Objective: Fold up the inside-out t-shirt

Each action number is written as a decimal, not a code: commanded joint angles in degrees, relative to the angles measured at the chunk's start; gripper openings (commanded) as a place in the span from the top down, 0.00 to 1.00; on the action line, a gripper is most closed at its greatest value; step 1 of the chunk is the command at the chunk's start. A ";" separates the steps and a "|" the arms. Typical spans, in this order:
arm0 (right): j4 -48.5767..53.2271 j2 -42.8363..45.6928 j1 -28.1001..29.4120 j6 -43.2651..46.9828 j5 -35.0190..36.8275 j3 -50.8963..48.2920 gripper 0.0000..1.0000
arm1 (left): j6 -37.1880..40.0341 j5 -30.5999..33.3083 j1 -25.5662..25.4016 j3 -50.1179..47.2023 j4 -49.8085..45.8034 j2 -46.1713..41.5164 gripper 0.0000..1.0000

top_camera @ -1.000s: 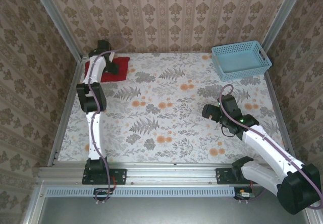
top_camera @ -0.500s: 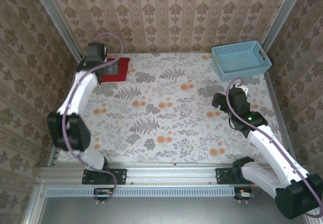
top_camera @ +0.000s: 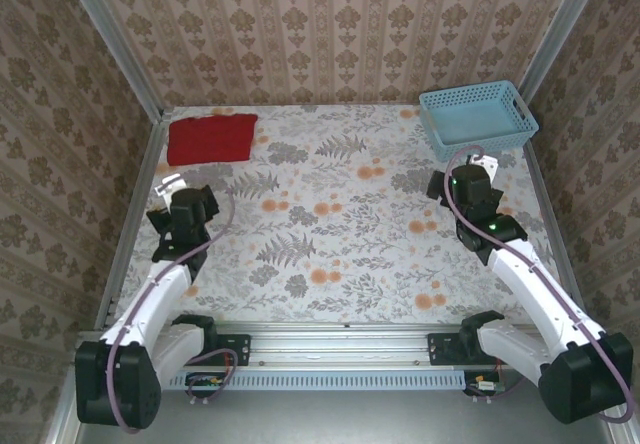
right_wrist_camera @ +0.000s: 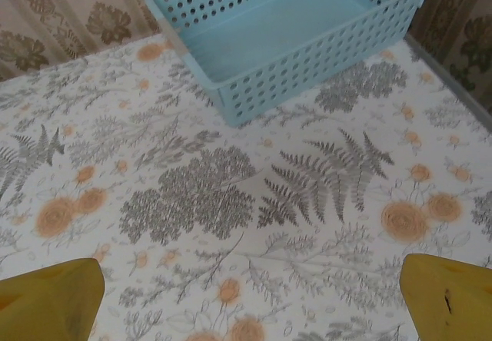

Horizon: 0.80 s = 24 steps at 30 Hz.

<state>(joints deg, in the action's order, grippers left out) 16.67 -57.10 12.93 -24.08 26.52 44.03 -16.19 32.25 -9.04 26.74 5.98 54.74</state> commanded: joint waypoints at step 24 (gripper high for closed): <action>-49.88 -15.23 -3.96 17.98 -1.69 -22.20 0.00 | 20.05 -26.34 5.54 -8.44 50.68 31.51 0.00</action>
<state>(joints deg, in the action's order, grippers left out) -24.73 -70.85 9.39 -7.60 26.92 22.79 5.39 9.67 -6.59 21.12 45.47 83.29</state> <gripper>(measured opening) 0.999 0.997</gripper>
